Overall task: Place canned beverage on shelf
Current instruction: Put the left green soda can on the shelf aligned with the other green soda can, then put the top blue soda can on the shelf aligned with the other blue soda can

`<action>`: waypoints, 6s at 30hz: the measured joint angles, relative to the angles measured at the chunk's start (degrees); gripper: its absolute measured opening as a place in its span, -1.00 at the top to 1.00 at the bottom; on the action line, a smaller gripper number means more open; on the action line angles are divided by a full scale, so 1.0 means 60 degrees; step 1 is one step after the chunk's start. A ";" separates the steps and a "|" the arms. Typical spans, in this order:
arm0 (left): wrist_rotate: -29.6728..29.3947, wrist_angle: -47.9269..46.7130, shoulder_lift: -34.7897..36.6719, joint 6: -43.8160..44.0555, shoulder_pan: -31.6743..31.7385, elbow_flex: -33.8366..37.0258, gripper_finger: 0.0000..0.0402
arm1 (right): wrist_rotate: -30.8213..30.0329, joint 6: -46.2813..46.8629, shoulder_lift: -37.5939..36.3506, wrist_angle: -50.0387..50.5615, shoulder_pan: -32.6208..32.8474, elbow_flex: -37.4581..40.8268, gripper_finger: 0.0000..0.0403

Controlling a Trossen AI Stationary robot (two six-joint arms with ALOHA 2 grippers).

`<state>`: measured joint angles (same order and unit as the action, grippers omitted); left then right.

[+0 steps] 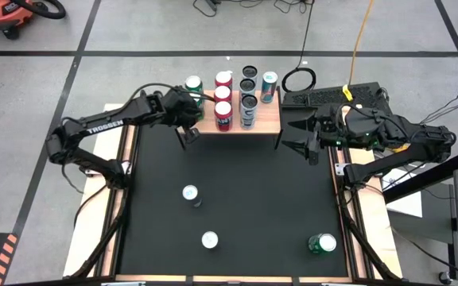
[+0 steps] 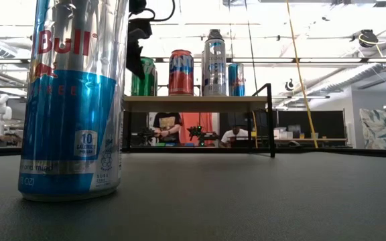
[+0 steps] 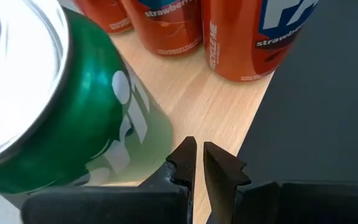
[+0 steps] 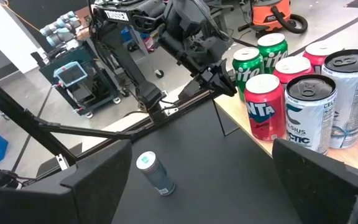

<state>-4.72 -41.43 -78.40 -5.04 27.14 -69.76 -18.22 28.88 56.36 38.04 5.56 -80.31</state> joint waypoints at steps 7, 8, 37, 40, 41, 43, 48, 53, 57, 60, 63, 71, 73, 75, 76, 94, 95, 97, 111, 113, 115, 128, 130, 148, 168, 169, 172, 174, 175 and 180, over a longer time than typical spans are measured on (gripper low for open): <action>-0.0362 0.0076 -0.0134 0.0012 0.0001 0.0000 0.84 | 0.0004 -0.0015 0.0000 0.0000 0.0000 0.0000 -0.83; -0.0405 0.0080 -0.0134 0.0015 0.0002 0.0000 0.84 | 0.0004 -0.0025 0.0000 0.0000 0.0000 0.0000 -0.83; -0.1019 0.0402 -0.0148 -0.0037 0.0179 -0.0011 0.84 | 0.0004 -0.0193 0.0004 0.0004 0.0000 0.0000 -0.83; -0.1022 0.0401 -0.0148 -0.0036 0.0298 -0.0011 0.84 | 0.0004 -0.0189 0.0002 0.0004 0.0000 0.0000 -0.83; -0.1025 0.0401 -0.0148 -0.0036 0.0335 -0.0011 0.84 | 0.0007 -0.0189 0.0000 0.0004 0.0000 0.0000 -0.83; -0.1047 0.0401 -0.0148 -0.0036 0.0397 -0.0011 0.84 | 0.0007 -0.0186 0.0004 0.0003 0.0000 0.0000 -0.83; -0.1033 0.0391 -0.0148 -0.0016 0.0414 -0.0012 0.84 | 0.0007 -0.0182 0.0004 0.0001 0.0000 0.0000 -0.83; -0.0294 0.0229 -0.0061 0.0347 0.0211 -0.0015 0.84 | 0.0007 -0.0182 0.0002 0.0000 0.0000 0.0000 -0.83; -0.0006 0.0222 0.0229 0.0967 -0.0131 -0.0017 0.84 | 0.0007 -0.0182 0.0004 0.0000 0.0000 0.0000 -0.83; -0.0065 0.0170 0.0544 0.1485 -0.0398 -0.0018 0.84 | 0.0007 -0.0193 0.0004 0.0003 0.0000 0.0000 -0.83; -0.0560 -0.0203 0.0881 0.2430 -0.0623 -0.0229 0.84 | 0.0007 -0.0197 0.0004 0.0005 0.0000 0.0000 -0.83; -0.1072 -0.0767 0.1580 0.3299 -0.0953 -0.0822 0.84 | 0.0245 -0.0331 0.0004 0.0007 -0.0004 0.0000 -0.83; -0.0750 -0.0880 0.1705 0.3476 -0.1119 -0.0993 0.84 | 0.0531 -0.0331 0.0004 0.0009 -0.0001 0.0000 -0.83; -0.0309 -0.1071 0.1797 0.3789 -0.1322 -0.1151 0.84 | 0.0687 -0.0262 -0.0012 0.0039 0.0000 0.0000 -0.83; -0.0044 -0.1104 0.1819 0.4014 -0.1474 -0.1202 0.84 | 0.0843 -0.0196 -0.0018 0.0068 0.0000 0.0000 -0.83; -0.0009 -0.2319 0.1059 0.8673 -0.6616 -0.1239 0.73 | 0.4048 0.0288 -0.0182 0.1746 0.0047 0.0000 -0.83; -0.0009 -0.2420 0.0978 0.8849 -0.6723 -0.1239 0.66 | 0.4130 0.0247 -0.0182 0.1901 0.0092 0.0000 -0.83; -0.0026 -0.2581 0.0851 0.9162 -0.6880 -0.1239 0.49 | 0.4349 0.0073 -0.0178 0.2026 0.0171 0.0000 -0.83; -0.0304 -0.3133 -0.0386 0.7570 -0.7235 -0.1231 -0.85 | 0.4513 0.0749 -0.0157 0.2281 0.0843 0.0000 -0.83; -0.0061 -0.3198 -0.0578 0.7207 -0.7235 -0.1231 -0.95 | 0.4275 0.0936 -0.0142 0.2295 0.0892 0.0000 -0.83; 0.0016 -0.3157 -0.0729 0.6700 -0.7235 -0.1163 -0.98 | 0.4025 0.1121 -0.0125 0.2302 0.0918 0.0000 -0.83; -0.0177 -0.2687 -0.0953 0.5594 -0.7206 0.0578 -0.97 | 0.3497 0.2112 0.0612 0.2107 0.0914 0.0000 -0.83; -0.0177 -0.2277 -0.0957 0.5435 -0.7206 0.0721 -0.97 | 0.3497 0.2112 0.0820 0.1937 0.0914 0.0000 -0.83; -0.0044 -0.1582 -0.0957 0.5201 -0.7087 0.1104 -0.53 | 0.3504 0.2013 0.1996 -0.0092 0.0978 0.0000 -0.83; -0.0038 -0.1183 -0.0957 0.5503 -0.7084 0.1111 -0.15 | 0.2733 0.1835 0.2310 -0.0091 0.1220 -0.0004 -0.83; -0.0025 -0.1181 -0.0957 0.5623 -0.7082 0.1111 -0.15 | 0.2718 0.1784 0.2313 -0.0091 0.1220 -0.0004 -0.83; 0.0020 -0.1322 -0.0957 0.6130 -0.7082 0.0973 -0.15 | 0.2708 0.1477 0.2310 -0.0091 0.1220 -0.0004 -0.83; 0.0022 -0.1291 -0.0953 0.6539 -0.7054 0.0821 -0.15 | 0.2532 0.1165 0.2349 -0.0091 0.1220 -0.0004 -0.83; 0.0031 -0.1296 -0.0953 0.6773 -0.7022 0.0738 -0.15 | 0.2435 0.1005 0.2385 -0.0091 0.1220 -0.0004 -0.83; 0.0031 -0.1535 -0.0942 0.8161 -0.6743 0.0086 -0.15 | 0.1793 0.0346 0.2622 -0.0014 0.1338 0.0000 -0.83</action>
<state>-4.54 -50.64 -84.05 43.92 -13.32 -69.24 -7.46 30.96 72.09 37.96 13.59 -80.31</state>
